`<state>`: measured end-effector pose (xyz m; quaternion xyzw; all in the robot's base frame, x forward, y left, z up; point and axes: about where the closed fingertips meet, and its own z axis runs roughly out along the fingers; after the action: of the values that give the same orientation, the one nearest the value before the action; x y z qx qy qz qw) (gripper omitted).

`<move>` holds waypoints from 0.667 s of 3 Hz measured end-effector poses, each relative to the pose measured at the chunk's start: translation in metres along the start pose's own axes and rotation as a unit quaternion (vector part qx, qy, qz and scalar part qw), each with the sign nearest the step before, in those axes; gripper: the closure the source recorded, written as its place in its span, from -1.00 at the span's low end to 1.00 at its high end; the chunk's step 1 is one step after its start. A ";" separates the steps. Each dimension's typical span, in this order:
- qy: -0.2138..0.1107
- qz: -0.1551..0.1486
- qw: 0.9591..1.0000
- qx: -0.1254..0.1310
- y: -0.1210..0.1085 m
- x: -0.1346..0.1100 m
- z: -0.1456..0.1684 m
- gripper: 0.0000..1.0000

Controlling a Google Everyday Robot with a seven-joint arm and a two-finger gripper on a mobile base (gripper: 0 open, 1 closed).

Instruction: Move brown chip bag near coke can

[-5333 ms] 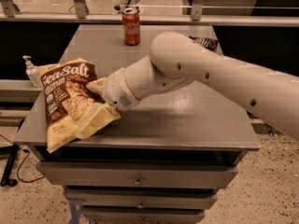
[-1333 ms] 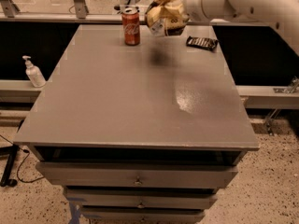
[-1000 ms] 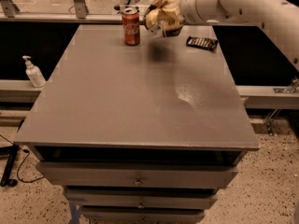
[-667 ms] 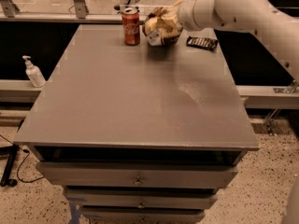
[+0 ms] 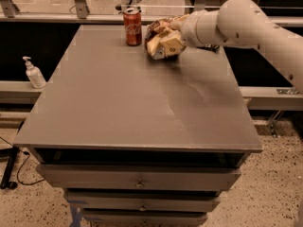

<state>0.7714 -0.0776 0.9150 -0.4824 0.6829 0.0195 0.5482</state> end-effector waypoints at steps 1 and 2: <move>-0.001 0.023 0.999 -0.031 0.022 0.004 -0.002 -1.00; -0.014 0.041 0.998 -0.049 0.034 -0.005 -0.023 -1.00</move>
Offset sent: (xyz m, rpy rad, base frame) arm -0.0722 0.0008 0.0136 0.1314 0.1263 0.0819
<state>0.7315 -0.0690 0.9115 -0.4802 0.6925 0.0824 0.5320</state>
